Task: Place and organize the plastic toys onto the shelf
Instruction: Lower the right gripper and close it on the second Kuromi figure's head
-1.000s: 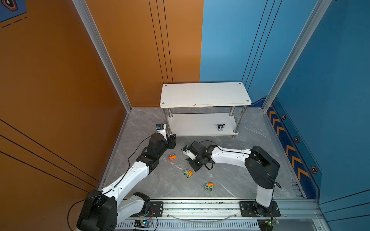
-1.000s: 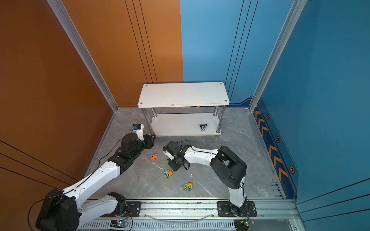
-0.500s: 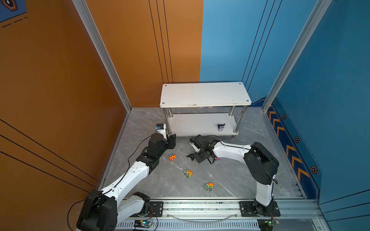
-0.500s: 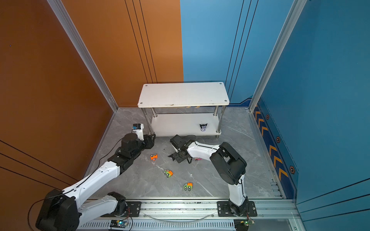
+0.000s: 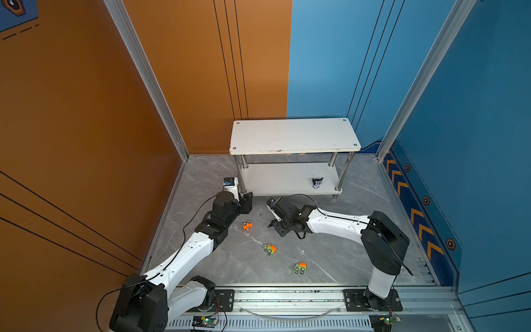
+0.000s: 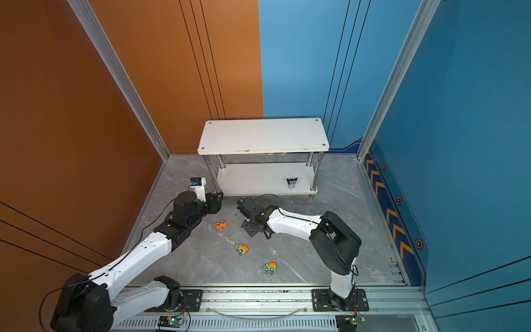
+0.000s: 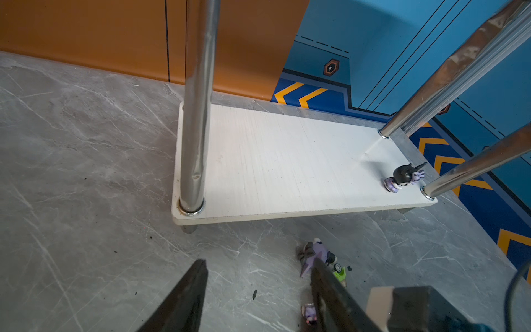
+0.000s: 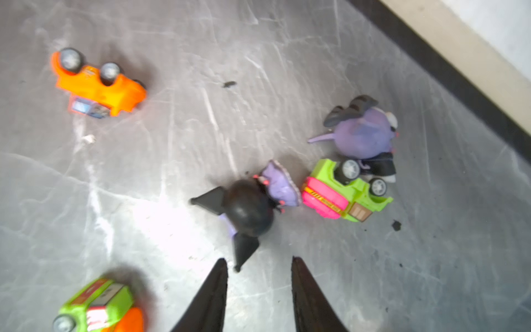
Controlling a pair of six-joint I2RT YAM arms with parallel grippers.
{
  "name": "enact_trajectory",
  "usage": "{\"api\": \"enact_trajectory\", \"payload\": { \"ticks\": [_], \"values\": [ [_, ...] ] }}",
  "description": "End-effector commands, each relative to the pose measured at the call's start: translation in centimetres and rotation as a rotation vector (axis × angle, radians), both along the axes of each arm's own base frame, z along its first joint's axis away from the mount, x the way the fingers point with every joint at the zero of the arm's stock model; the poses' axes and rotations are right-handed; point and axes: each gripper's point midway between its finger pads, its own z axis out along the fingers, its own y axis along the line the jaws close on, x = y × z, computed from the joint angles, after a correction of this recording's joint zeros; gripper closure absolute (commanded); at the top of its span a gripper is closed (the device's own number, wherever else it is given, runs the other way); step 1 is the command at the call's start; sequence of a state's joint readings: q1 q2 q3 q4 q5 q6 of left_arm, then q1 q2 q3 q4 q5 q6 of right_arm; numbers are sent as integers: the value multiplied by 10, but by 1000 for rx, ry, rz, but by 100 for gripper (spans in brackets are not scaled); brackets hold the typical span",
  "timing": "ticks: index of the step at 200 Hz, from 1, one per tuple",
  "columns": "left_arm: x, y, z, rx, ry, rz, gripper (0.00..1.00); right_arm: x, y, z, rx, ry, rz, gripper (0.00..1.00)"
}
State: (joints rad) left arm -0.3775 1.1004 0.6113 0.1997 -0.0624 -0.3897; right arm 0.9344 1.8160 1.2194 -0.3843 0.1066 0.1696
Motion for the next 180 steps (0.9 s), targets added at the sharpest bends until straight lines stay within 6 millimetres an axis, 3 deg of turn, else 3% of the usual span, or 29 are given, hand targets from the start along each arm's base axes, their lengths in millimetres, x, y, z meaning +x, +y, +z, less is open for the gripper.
{"api": "enact_trajectory", "payload": {
  "ticks": [1,22,62,143,180],
  "values": [
    [1,4,10,-9,-33,6,39,-2,-3,2,-31,-1,-11,40],
    [-1,5,10,-10,-32,7,37,3,7,0,-37,-29,-13,33],
    [-4,9,12,-3,-37,17,36,19,17,-14,-100,-59,3,33],
    [-1,9,11,-7,-34,19,36,21,25,-43,-177,-42,70,32],
    [1,7,13,-13,-35,12,36,24,32,-43,-134,-17,91,28]
  ]
}}
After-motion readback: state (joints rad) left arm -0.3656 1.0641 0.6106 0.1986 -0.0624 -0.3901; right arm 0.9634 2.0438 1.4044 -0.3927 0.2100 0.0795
